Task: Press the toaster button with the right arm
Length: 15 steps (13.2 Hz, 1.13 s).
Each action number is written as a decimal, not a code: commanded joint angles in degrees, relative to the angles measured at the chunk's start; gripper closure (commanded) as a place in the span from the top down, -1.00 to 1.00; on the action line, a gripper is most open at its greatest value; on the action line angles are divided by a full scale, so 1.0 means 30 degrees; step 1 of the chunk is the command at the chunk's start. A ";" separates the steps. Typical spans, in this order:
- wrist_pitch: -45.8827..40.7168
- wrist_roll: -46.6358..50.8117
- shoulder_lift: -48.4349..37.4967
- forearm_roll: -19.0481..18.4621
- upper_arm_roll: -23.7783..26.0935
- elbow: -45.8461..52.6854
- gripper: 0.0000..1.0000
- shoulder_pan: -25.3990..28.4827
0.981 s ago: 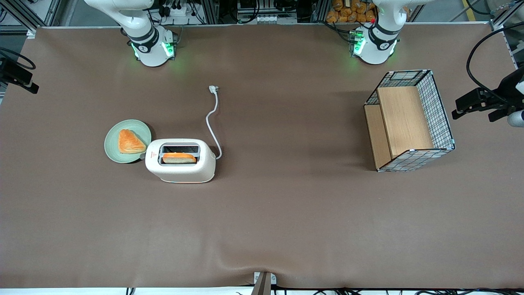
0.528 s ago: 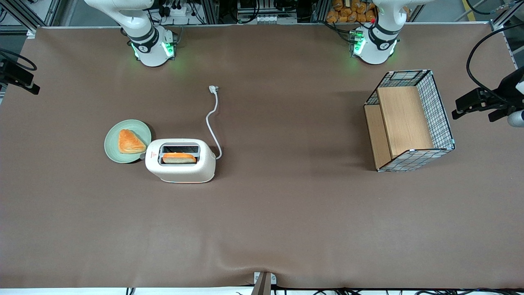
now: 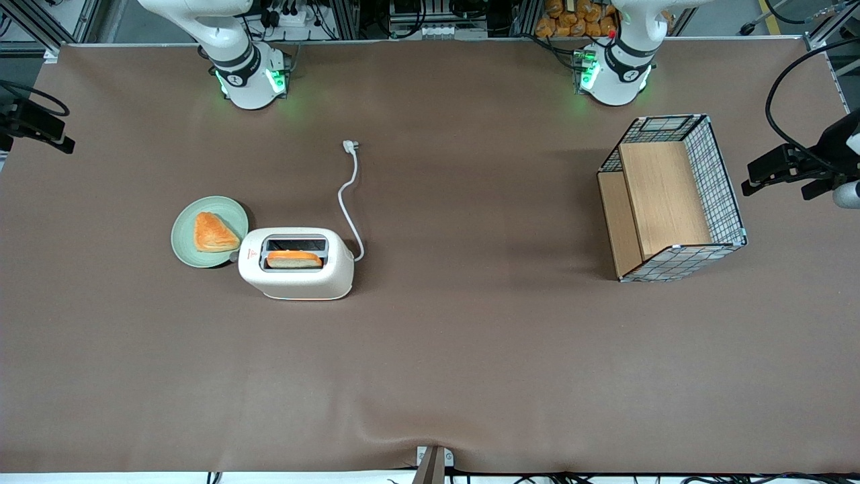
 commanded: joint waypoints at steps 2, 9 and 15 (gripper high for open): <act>-0.0292 0.0023 0.0363 0.0274 -0.0029 0.0148 1.00 0.0917; 0.0001 -0.2053 0.0920 0.0712 -0.0029 -0.3012 0.35 0.1360; 0.2074 -0.2320 0.3114 0.1766 -0.0029 -0.4628 -0.54 0.1710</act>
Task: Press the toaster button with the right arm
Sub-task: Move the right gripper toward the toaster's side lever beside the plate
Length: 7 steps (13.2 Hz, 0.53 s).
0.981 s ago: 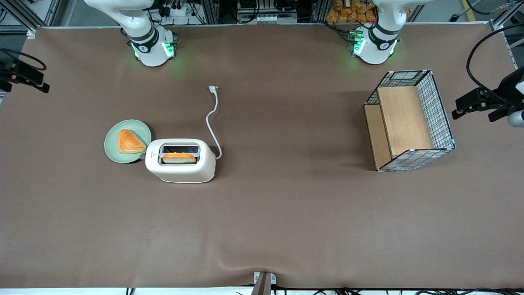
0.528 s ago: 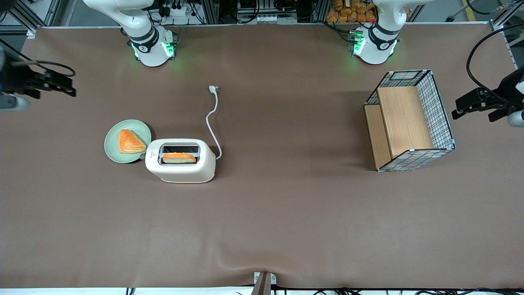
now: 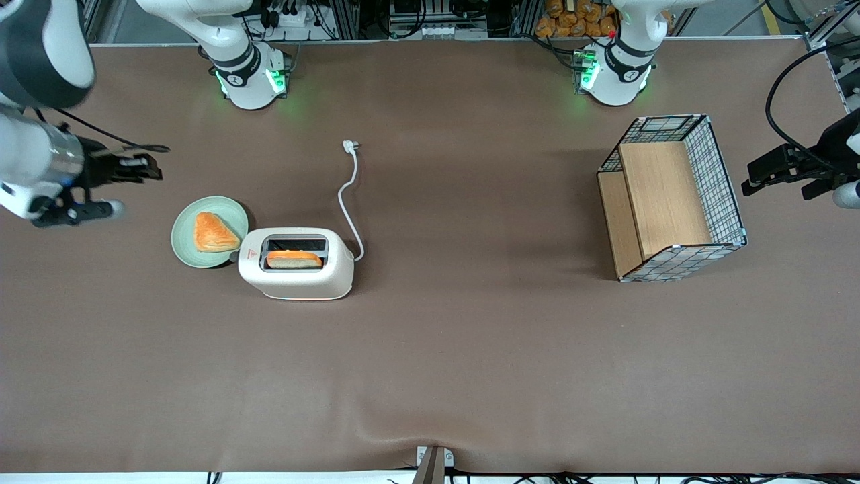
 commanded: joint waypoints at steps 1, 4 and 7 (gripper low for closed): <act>0.1156 -0.0572 0.1045 0.0634 -0.0116 0.0093 -0.54 0.0375; 0.2214 -0.1453 0.2070 0.1599 -0.0116 0.0093 -0.75 0.0317; 0.3266 -0.1483 0.2949 0.2303 -0.0116 0.0151 -1.00 0.0376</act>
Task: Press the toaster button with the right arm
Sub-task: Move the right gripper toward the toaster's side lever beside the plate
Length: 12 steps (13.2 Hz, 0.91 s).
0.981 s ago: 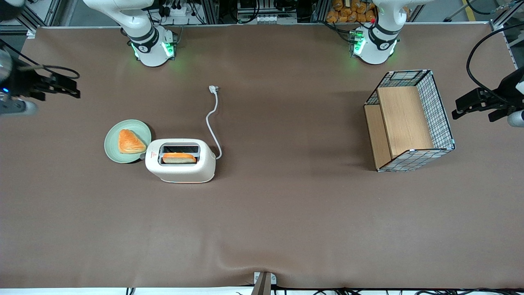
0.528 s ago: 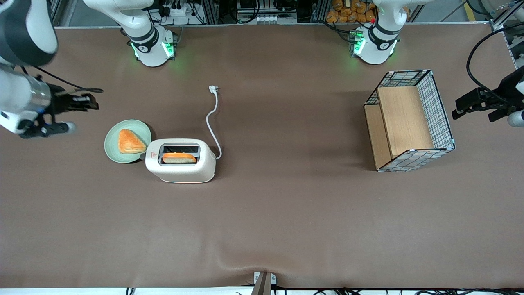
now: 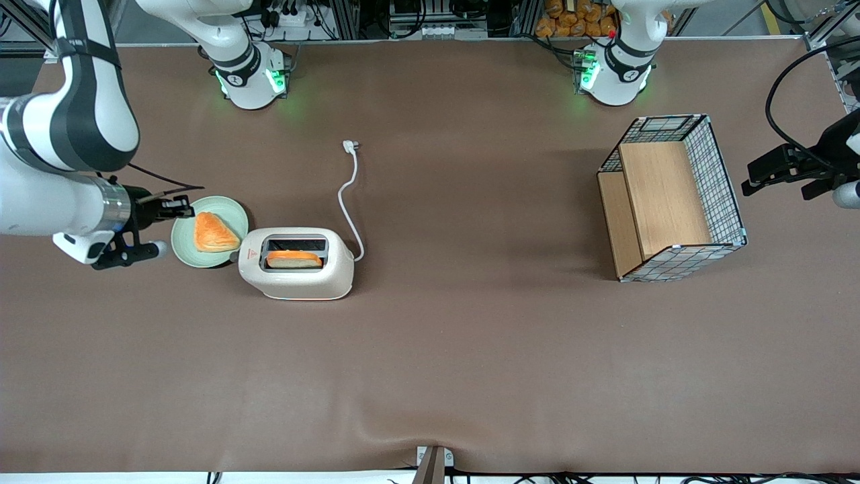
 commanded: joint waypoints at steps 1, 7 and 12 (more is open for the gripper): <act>0.1024 -0.0503 0.0835 0.0759 -0.0118 0.0210 -1.00 0.0123; 0.3163 -0.1793 0.1744 0.0760 -0.0118 0.0210 -1.00 0.0531; 0.4487 -0.1822 0.2827 0.0731 -0.0147 0.0152 -1.00 0.1236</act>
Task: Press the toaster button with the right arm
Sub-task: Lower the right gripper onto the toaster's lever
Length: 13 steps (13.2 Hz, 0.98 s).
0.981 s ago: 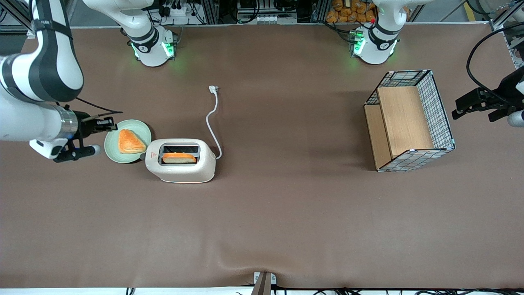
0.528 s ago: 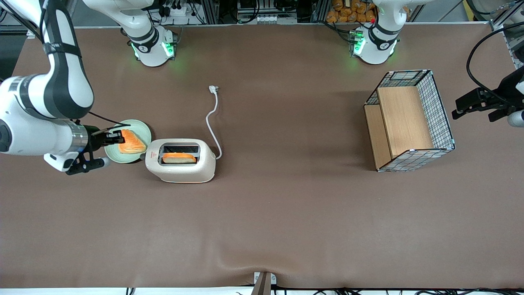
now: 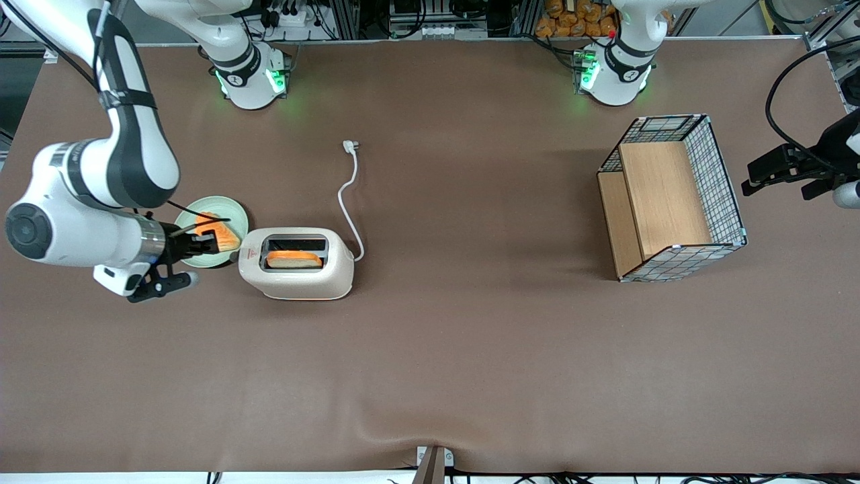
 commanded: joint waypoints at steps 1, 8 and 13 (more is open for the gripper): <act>0.0126 -0.0383 0.0788 0.0344 -0.0169 0.0118 -1.00 0.0167; 0.0009 -0.0588 0.1405 0.1335 -0.0140 0.0059 -1.00 -0.0419; -0.0079 -0.0588 0.1639 0.2187 -0.0140 -0.0146 -1.00 -0.0713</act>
